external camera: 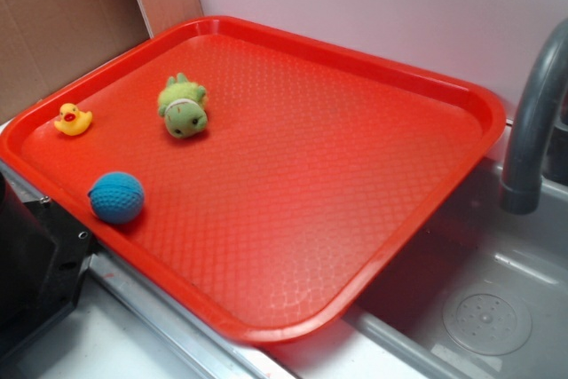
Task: Grab the green animal.
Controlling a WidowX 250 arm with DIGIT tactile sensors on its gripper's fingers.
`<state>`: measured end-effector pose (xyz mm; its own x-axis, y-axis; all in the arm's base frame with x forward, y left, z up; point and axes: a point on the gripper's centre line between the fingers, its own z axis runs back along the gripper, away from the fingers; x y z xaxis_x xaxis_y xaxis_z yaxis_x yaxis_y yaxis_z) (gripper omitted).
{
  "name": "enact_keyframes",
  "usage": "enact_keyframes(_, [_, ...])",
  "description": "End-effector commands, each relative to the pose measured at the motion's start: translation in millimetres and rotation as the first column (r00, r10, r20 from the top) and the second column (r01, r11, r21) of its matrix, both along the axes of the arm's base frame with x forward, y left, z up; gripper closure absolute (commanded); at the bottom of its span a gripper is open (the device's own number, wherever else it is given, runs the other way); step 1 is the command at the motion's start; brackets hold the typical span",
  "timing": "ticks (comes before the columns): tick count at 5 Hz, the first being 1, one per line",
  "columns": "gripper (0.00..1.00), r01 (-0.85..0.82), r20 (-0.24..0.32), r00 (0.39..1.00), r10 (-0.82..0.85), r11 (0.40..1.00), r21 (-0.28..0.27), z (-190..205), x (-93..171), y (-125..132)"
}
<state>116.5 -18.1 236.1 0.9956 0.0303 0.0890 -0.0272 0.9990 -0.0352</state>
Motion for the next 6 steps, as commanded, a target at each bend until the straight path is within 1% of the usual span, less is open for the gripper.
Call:
enact_keyframes(1, [0.0, 0.0, 0.0, 1.0, 0.0, 1.0, 0.0, 0.0, 0.0, 0.0])
enact_keyframes(2, [0.0, -0.138, -0.051, 0.988, 0.145, 0.982, 0.126, -50.0, 27.6, 40.2])
enact_keyframes(3, [0.0, -0.267, -0.042, 0.961, 0.272, 0.959, 0.095, -99.0, 45.2, 46.0])
enact_keyframes(4, [0.0, -0.437, 0.037, 0.898, 0.438, 0.899, -0.03, -106.9, 68.1, 33.3])
enact_keyframes(5, [0.0, -0.639, 0.107, 0.756, 0.646, 0.763, -0.099, -102.4, 80.0, 32.9])
enact_keyframes(6, [0.0, -0.805, 0.103, 0.57, 0.815, 0.579, -0.129, -106.5, 88.9, 50.5])
